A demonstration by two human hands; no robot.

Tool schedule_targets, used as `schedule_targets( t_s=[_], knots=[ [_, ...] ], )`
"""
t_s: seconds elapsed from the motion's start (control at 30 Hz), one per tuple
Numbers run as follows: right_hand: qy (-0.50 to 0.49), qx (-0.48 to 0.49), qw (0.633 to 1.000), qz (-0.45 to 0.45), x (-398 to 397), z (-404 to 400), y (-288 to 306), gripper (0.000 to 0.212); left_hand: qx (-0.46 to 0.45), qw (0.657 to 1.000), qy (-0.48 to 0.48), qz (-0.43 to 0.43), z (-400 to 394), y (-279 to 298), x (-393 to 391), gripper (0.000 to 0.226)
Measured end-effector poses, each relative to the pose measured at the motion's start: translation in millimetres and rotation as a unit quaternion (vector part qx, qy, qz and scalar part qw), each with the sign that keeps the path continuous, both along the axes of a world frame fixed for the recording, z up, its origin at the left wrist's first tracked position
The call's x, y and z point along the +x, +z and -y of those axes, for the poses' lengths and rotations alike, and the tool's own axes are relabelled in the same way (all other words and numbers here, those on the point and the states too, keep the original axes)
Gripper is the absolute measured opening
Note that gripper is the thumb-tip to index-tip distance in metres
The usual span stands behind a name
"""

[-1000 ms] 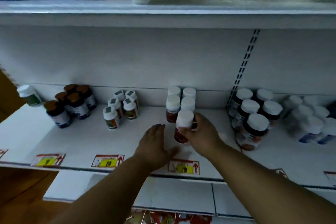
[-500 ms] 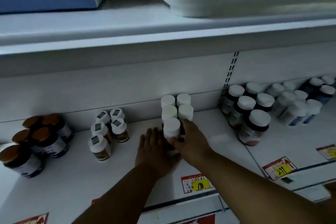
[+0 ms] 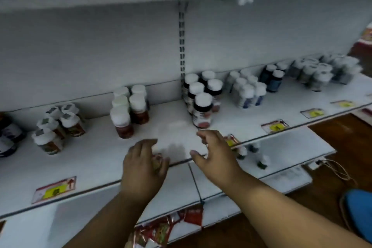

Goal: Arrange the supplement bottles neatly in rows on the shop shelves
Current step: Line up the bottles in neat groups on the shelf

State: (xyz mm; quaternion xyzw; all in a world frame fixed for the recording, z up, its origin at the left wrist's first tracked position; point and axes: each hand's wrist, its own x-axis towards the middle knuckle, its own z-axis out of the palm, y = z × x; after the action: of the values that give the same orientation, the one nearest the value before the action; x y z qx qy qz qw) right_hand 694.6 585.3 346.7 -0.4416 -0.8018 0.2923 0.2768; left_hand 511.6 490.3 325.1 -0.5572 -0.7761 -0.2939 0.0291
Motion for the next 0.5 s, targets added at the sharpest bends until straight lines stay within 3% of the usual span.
schedule_targets(
  t_s=[0.1,0.27,0.5],
  knots=[
    [-0.010,-0.015,0.999,0.043,84.3,2.3,-3.1,0.051,0.013,0.998,-0.064,0.011,-10.6,5.3,88.7,0.047],
    [-0.075,-0.016,0.994,0.075,216.5,-1.3,-9.2,0.050,-0.048,0.986,-0.151,0.048,-30.4,-1.0,220.9,0.050],
    [-0.124,-0.076,0.988,0.052,299.3,-52.6,-56.7,0.048,-0.119,0.968,-0.218,0.030,-100.1,-41.7,305.9,0.048]
  ],
)
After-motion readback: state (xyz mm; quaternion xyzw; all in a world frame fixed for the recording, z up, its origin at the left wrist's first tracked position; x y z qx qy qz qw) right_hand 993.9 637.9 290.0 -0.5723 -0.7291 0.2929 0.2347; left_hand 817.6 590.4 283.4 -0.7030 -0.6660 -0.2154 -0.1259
